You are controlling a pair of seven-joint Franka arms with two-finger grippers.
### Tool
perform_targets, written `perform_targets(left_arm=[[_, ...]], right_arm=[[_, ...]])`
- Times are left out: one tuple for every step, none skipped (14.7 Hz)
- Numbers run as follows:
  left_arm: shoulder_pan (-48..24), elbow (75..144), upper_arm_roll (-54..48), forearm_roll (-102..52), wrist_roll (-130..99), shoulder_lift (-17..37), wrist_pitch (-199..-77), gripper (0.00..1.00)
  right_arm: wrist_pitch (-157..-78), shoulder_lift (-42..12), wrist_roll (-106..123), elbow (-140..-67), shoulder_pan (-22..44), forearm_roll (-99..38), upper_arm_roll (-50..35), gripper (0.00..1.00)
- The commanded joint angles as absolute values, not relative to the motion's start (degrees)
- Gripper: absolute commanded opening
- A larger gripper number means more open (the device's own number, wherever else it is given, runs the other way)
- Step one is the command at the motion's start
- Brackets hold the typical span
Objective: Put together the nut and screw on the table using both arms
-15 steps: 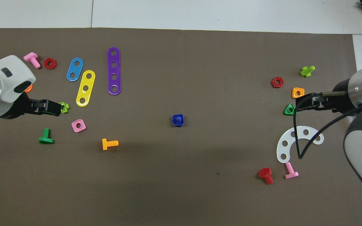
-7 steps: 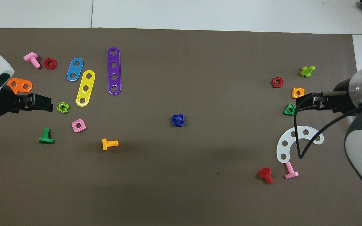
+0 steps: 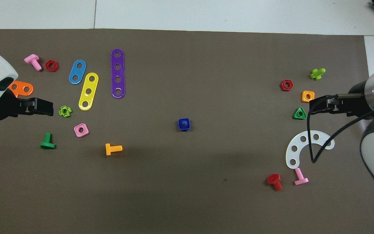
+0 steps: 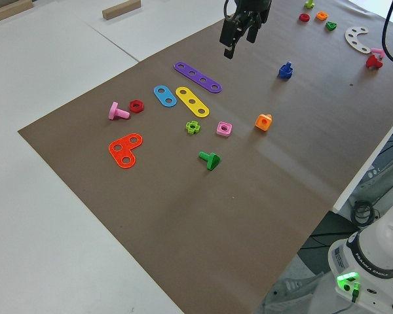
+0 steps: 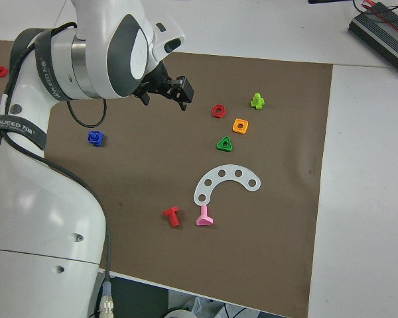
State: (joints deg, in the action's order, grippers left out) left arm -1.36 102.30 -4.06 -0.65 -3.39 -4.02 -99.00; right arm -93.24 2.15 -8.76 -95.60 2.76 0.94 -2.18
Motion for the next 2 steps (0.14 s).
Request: perform_targets(left_arm=[[-1.7, 102.0, -4.2, 0.9, -3.1, -4.3, -98.8, 1.00], [-1.7, 101.7, -4.2, 0.9, -3.3, -4.2, -99.1, 1.00]], right_arm=[[-92.9, 2.4, -8.5, -95.7, 1.5, 0.7, -2.3, 1.00], [-93.0, 2.4, -8.5, -95.7, 1.6, 0.9, -2.3, 1.00]])
